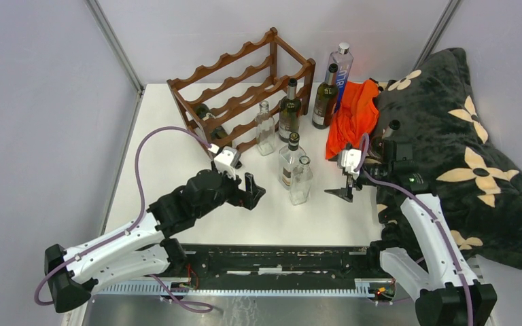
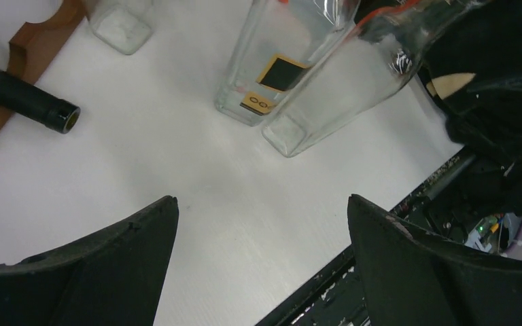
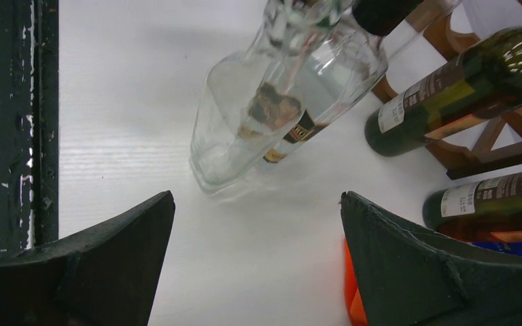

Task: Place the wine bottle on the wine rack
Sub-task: Place the wine bottle in the wine rack, then move the wine bottle to the center of the board.

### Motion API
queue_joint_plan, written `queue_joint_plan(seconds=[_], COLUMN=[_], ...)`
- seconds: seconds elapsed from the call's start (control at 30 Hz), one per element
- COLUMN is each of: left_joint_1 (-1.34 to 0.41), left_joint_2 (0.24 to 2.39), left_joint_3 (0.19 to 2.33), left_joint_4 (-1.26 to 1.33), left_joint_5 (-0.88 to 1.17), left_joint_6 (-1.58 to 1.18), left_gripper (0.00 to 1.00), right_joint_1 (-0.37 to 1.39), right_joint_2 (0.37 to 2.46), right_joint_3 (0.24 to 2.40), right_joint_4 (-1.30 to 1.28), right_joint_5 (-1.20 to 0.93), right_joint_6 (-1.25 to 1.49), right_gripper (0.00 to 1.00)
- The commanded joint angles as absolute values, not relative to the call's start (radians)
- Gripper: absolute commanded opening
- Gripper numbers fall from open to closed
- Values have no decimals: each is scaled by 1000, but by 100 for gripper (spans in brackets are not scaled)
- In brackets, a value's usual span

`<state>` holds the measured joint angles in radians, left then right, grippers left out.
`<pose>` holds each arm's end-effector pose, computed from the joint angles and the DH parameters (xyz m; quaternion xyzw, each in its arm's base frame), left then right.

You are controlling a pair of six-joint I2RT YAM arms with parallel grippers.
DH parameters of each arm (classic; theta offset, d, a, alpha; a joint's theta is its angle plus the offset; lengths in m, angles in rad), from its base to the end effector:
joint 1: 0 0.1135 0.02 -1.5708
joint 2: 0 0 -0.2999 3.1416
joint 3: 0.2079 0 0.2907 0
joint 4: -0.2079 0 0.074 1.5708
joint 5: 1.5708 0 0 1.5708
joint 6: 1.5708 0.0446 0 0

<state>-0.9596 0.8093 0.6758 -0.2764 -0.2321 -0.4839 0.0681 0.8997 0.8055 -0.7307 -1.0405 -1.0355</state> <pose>0.1293 -0.1666 0.3054 0.1340 0.8222 -0.2872 0.4729 0.1848 0.0512 0.3104 -0.5778 0.5932 0.2628 0.4952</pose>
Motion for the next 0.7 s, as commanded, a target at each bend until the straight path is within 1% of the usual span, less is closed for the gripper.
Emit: queue_joint_plan(seconds=[0.0,0.1,0.17,0.37,0.57,0.67], left_joint_1=[-960,-960,-960,-960,-960,-959], left_joint_2=[810,803,802,797,771,757], left_joint_3=[681,671,665,663,641,623], left_joint_4=[-176,-137,-110,-70,-62,-42], left_joint_5=[-126,-143,-151,-171,-186,-188], left_joint_6=[-348,-348,-348,-361,-387,-396], left_gripper=[98,98,98,98,97,97], right_joint_1=[124,170,207,311,389,410], right_joint_2=[909,910,918,969,1012,1036], right_joint_3=[906,922,917,922,897,898], right_joint_4=[-584,-525,-436,-259,-183,-170], right_joint_5=[-972,-969,-930,-836,-815,-775], right_joint_6=[-805,-692,-536,-332,-240,-209], right_gripper=[98,98,98,98,91,81])
